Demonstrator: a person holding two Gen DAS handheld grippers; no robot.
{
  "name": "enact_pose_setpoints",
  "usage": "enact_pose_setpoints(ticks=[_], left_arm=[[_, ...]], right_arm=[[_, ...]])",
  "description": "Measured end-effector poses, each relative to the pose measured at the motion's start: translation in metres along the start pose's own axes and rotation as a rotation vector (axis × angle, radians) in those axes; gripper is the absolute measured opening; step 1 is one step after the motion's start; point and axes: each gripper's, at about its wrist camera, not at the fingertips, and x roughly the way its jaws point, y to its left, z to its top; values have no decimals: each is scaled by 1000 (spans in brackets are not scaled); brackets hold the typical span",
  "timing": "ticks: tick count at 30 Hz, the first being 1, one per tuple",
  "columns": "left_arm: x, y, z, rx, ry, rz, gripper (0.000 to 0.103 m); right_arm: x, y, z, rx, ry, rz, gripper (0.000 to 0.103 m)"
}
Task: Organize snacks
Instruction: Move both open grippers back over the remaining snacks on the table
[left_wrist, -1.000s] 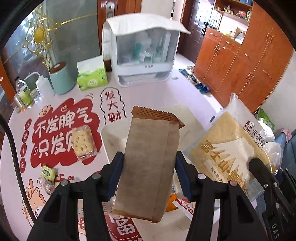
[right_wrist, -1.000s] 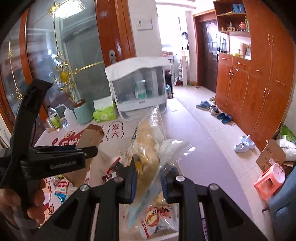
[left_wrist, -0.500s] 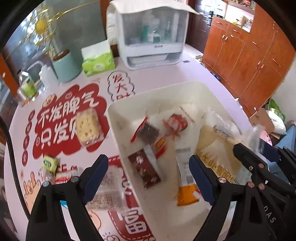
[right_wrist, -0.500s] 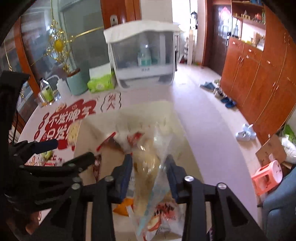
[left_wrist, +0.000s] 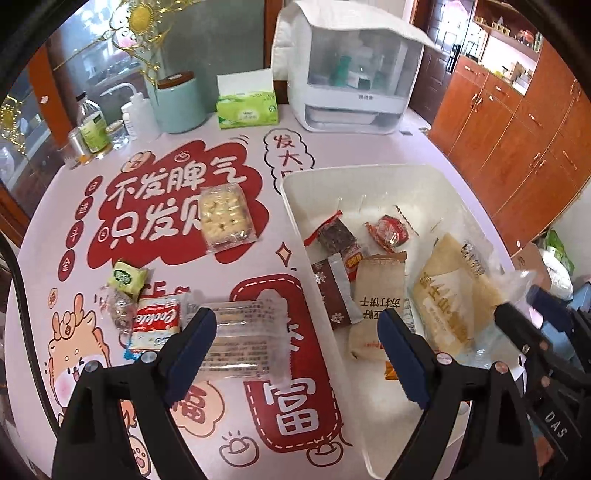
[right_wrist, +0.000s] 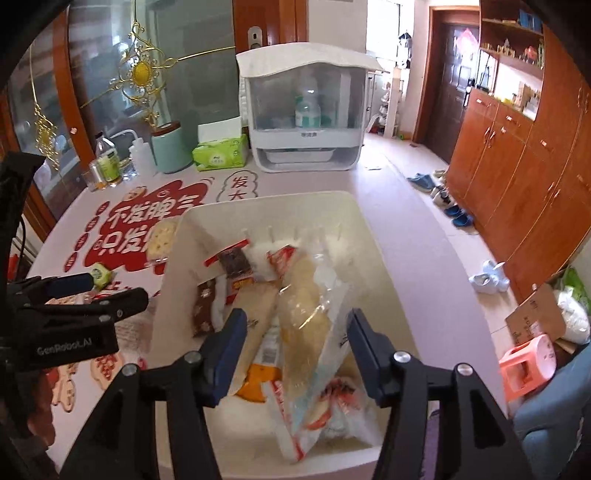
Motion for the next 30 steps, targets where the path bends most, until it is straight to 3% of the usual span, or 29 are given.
enact_pose_setpoints(ticks=[21,30], left_arm=[[-84,40,-30,-36,-155,30,89],[-124,92,-36,-67,-237,116,93]], right_arm=[[-65,47,-8,-66,-88,60,57],[-90,71,-2,-72,-153,98,59]])
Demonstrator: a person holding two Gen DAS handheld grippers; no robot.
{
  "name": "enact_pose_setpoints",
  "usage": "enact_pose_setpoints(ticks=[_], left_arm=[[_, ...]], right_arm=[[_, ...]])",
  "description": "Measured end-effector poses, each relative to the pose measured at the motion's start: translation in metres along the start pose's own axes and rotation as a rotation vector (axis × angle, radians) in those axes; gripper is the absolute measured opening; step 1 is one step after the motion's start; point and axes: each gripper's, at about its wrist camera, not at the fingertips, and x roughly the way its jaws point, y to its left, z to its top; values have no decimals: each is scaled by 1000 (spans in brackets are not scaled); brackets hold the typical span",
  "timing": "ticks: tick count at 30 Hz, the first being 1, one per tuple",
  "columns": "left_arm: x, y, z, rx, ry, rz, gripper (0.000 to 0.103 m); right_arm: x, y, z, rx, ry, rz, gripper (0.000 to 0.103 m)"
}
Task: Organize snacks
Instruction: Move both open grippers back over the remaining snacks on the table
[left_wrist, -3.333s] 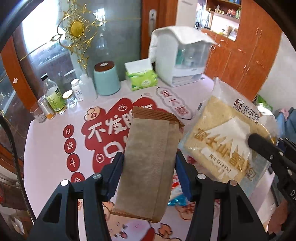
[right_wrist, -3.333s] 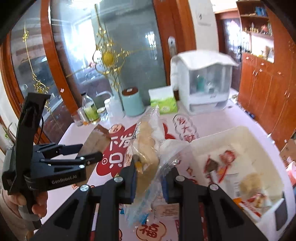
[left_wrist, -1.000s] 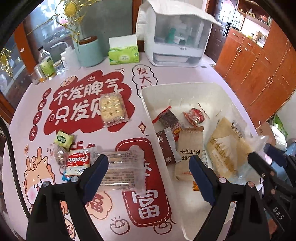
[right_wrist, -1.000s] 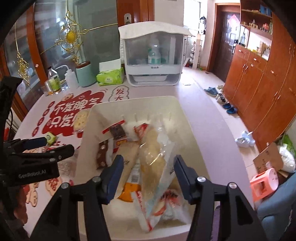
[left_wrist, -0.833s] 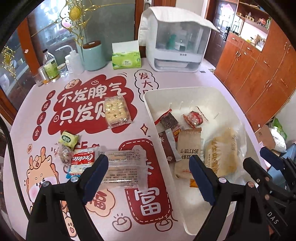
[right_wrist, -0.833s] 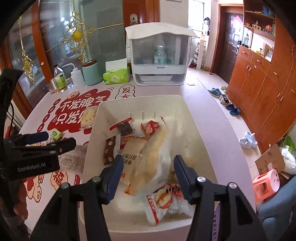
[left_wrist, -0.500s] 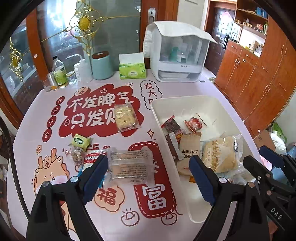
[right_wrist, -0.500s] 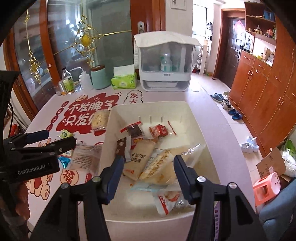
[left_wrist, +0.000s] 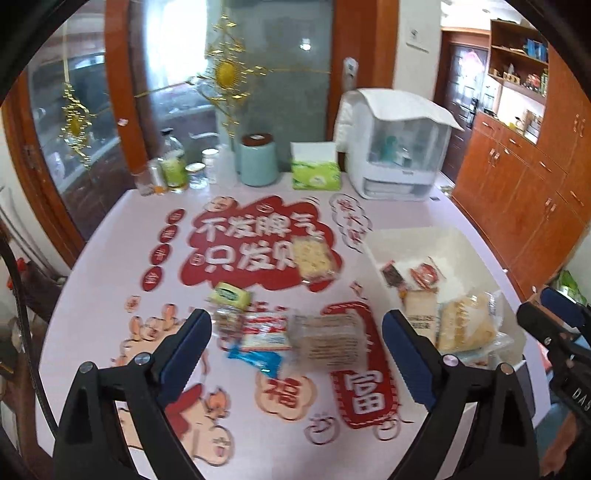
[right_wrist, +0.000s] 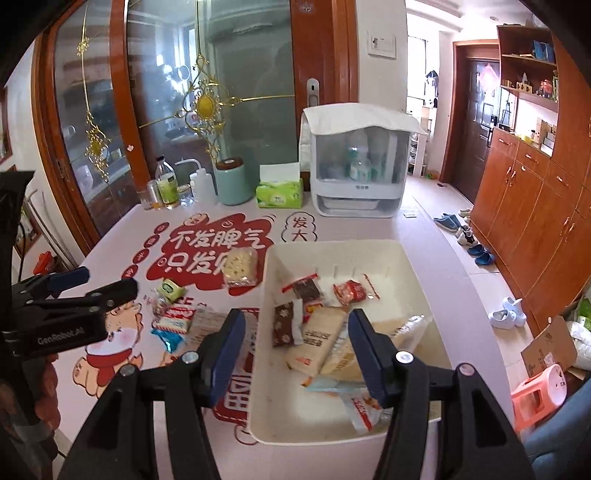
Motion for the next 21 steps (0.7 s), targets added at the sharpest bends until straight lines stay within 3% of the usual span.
enact_pose_setpoints(ticks=[11,16,21], left_arm=[[-14,98,24,-32,-27,108,93],[-11,136,47,-20,-22,96,94],[11,153,66,46,-1,76,94]], right_arm=[[15,53,19,34,18,52,60],[28,84,26,41,38,57,61],[43,111,36,71,44,36,70]])
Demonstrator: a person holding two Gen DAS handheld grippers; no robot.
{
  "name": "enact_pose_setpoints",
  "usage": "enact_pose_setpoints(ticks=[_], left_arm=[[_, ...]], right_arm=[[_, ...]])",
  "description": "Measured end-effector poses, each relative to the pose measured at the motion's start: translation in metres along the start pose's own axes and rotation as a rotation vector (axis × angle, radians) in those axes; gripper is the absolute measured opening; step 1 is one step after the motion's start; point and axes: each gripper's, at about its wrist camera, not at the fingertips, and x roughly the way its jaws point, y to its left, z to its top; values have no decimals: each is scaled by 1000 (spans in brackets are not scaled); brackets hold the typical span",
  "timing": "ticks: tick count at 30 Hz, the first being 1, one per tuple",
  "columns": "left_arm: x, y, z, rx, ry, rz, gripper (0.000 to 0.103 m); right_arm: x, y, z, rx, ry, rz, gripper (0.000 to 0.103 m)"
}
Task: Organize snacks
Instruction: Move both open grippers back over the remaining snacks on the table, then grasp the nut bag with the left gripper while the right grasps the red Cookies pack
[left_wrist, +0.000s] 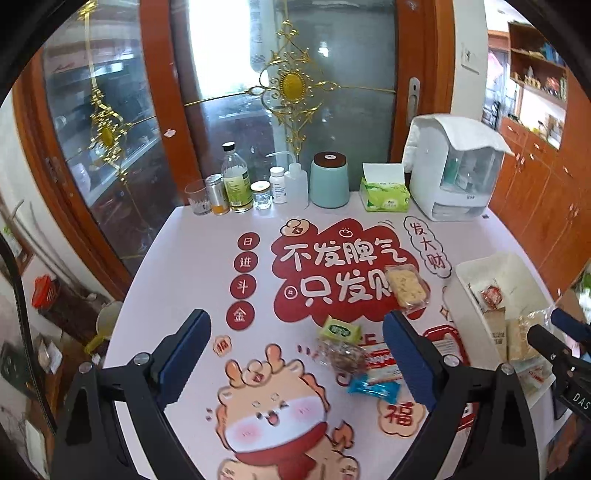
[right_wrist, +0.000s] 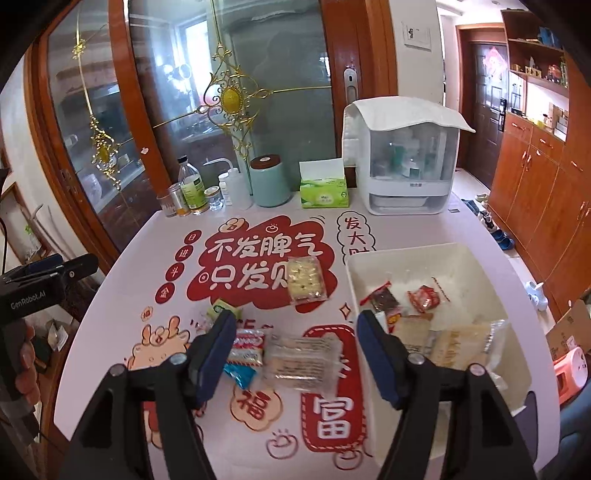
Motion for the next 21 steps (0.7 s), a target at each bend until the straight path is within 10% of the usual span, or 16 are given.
enact_pose_setpoints(ticks=[21], left_arm=[[217,-43,-56,116,427,-276,94]], right_arm=[[119,43,-43,21,223,-79,70]])
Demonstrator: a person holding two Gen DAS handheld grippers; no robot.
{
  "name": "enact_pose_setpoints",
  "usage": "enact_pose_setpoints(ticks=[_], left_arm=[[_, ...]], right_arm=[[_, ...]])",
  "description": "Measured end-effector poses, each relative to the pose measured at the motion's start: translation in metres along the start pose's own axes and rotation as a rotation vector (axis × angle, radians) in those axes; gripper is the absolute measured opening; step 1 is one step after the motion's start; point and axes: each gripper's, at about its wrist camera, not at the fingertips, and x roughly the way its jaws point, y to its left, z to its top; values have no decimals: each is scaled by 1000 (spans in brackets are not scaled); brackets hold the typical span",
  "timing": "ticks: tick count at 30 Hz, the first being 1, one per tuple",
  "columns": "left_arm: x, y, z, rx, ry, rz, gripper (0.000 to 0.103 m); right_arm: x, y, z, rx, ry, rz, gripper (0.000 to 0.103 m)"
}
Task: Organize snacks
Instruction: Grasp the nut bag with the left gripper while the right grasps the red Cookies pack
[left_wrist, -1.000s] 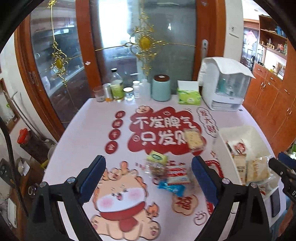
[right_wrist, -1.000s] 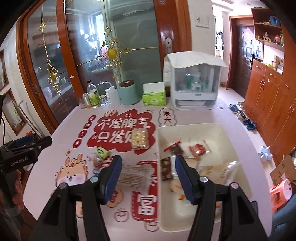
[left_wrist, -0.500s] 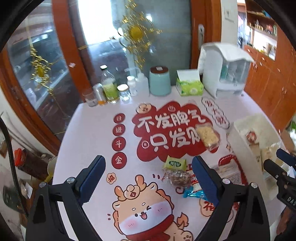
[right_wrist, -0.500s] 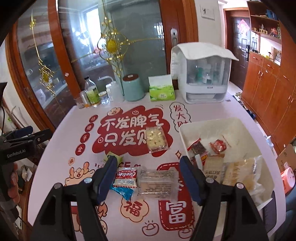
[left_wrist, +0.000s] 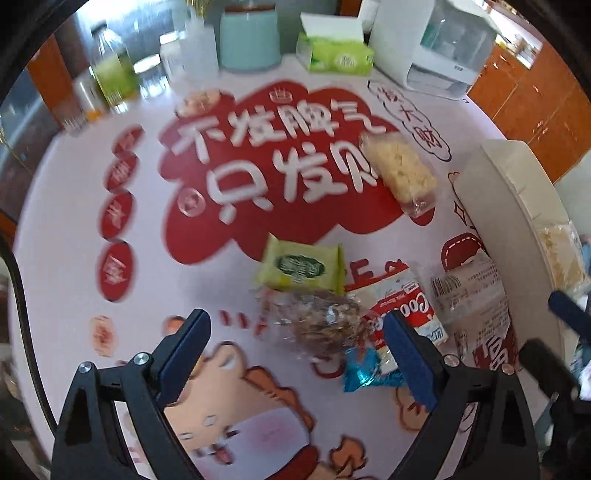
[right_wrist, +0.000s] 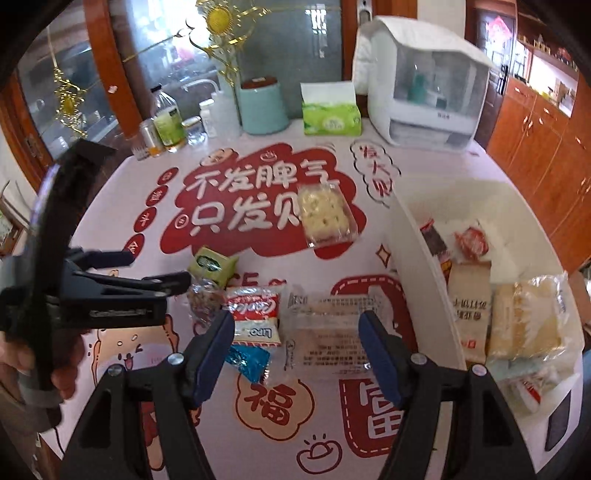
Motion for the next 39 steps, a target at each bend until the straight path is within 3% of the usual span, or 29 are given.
enact_pose_setpoints(ticks=[7,11,13,16,20,31,39], left_arm=[[35,-5,-5,-69,54,-47,94],[42,-5,-11,-97,44,-64,92],[44,-4,-15,-115,37,-95,82],[38,-4,-18,-111,-10,-96,58],[30,0,-21,-95,-42,-72,49],[-4,37,-44,-137,-84,-39,49],[-23,56,-56,-173,-117,-12,49]], right_arm=[[23,-9,-6,18,62,-9,70],[33,-8,-8,18,79,1,70],[37,-7,-8,13,89,7,70],[43,-4,-8,14,108,25,70],[46,2,-7,0,115,38,70],[67,38,3,-93,132,82,70],[111,58,9,-118,200,42,70]])
